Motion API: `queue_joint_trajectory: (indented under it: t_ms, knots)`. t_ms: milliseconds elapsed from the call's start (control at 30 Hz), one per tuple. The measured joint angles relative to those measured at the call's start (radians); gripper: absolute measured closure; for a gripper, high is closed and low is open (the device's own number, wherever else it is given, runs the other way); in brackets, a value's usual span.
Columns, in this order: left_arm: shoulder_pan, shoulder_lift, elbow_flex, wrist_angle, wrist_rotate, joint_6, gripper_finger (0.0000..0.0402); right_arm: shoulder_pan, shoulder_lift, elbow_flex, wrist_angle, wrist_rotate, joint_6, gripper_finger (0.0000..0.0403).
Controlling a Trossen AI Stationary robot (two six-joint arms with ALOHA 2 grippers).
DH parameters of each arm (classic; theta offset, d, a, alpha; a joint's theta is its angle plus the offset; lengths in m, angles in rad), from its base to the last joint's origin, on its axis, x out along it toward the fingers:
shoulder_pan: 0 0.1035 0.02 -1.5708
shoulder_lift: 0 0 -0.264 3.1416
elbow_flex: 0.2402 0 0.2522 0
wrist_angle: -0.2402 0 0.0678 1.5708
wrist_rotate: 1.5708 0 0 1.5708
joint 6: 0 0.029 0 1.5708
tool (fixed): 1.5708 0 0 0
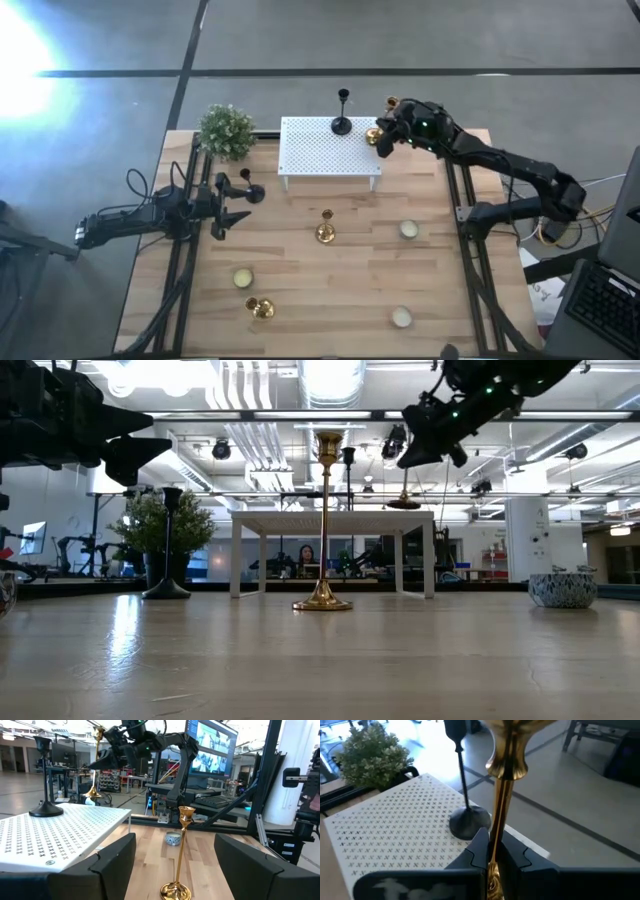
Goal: Pick & Place candle stick holders
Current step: Put the top gold candle holder on the shelf
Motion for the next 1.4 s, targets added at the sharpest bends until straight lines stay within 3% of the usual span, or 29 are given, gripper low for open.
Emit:
queue_joint_trajectory:
  t_ms: [567,1400]
  knots:
    - [0.0,0.0,0.0,0.0,0.0,0.0,0.0126,-0.001,0.198,0.18,-0.08,-0.004,-0.076,0.0392]
    - [0.0,0.0,0.0,0.0,0.0,0.0,0.0126,-0.011,0.202,0.158,-0.074,-0.004,-0.069,0.0392]
